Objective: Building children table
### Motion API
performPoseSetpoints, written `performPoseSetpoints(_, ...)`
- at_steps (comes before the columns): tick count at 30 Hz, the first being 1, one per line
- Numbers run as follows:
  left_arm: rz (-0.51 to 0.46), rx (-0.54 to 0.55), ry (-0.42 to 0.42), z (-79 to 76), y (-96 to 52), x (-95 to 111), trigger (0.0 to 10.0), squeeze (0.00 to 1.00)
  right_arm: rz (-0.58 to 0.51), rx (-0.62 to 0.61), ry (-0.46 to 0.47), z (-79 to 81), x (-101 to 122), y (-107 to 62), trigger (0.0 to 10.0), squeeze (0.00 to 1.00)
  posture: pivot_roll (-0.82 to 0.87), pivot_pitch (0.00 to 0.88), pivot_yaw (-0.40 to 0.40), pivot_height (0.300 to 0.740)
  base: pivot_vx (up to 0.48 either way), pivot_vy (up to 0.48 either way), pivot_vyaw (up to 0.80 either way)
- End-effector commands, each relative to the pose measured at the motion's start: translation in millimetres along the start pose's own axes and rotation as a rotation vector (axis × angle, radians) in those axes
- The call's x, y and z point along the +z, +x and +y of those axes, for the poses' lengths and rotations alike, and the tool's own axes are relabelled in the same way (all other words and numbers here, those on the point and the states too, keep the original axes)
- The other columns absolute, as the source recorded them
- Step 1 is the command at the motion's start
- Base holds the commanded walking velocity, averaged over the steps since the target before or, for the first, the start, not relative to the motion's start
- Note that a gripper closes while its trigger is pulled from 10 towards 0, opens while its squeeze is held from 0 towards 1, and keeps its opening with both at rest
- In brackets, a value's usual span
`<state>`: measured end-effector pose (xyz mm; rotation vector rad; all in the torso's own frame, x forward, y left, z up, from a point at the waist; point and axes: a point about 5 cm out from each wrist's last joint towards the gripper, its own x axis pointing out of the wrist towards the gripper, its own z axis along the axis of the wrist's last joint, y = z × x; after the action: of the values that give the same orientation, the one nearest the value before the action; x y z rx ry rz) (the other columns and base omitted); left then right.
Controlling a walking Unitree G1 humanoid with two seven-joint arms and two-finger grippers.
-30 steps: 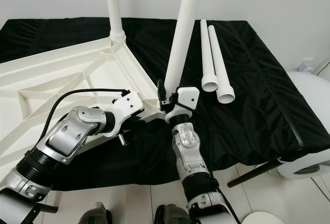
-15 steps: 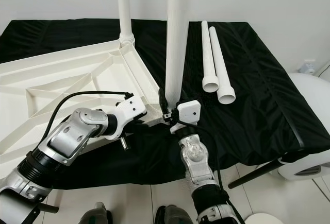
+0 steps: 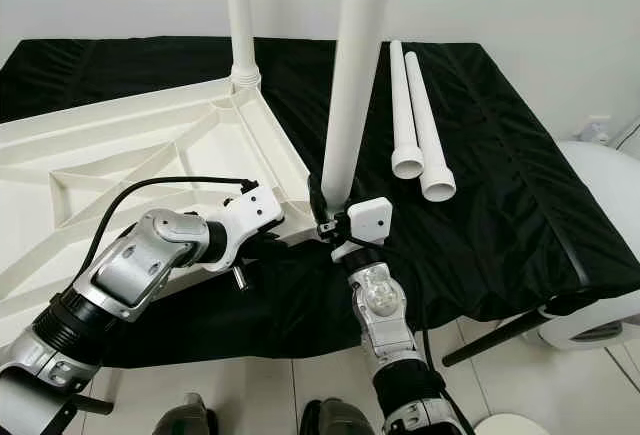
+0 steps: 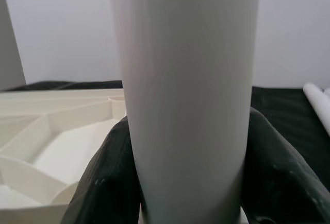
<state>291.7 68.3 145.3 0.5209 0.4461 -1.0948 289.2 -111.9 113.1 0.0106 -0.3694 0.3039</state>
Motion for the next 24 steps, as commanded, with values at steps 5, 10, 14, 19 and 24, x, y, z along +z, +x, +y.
performPoseSetpoints(5,-0.087,0.129,0.093,19.2,-19.7,27,10.0,0.0,0.329,-0.072,0.105,-17.5,-49,-35.8,10.0,0.0,0.03,0.057,-0.033,0.74,0.0,0.0,0.0)
performPoseSetpoints(10,-0.088,0.127,0.095,19.0,-19.3,27,10.0,0.0,0.358,-0.064,0.107,-19.2,-53,-37.6,10.0,0.0,0.03,0.055,-0.032,0.74,0.0,0.0,0.0)
performPoseSetpoints(14,-0.088,0.126,0.097,18.8,-19.1,28,10.0,0.0,0.41,-0.077,0.123,-19.7,-59,-37.6,10.0,0.0,0.03,0.058,-0.032,0.74,0.0,0.0,0.0)
performPoseSetpoints(19,-0.09,0.124,0.096,18.7,-19.2,28,10.0,0.0,0.47,-0.114,0.132,-24.1,-67,-39.4,10.0,0.0,0.03,0.06,-0.034,0.74,0.0,0.0,0.0)
performPoseSetpoints(24,-0.089,0.128,0.096,19.0,-20.2,28,10.0,0.0,0.495,-0.113,0.135,-25.5,-70,-40.8,10.0,0.0,0.04,0.061,-0.036,0.74,0.0,0.0,0.0)
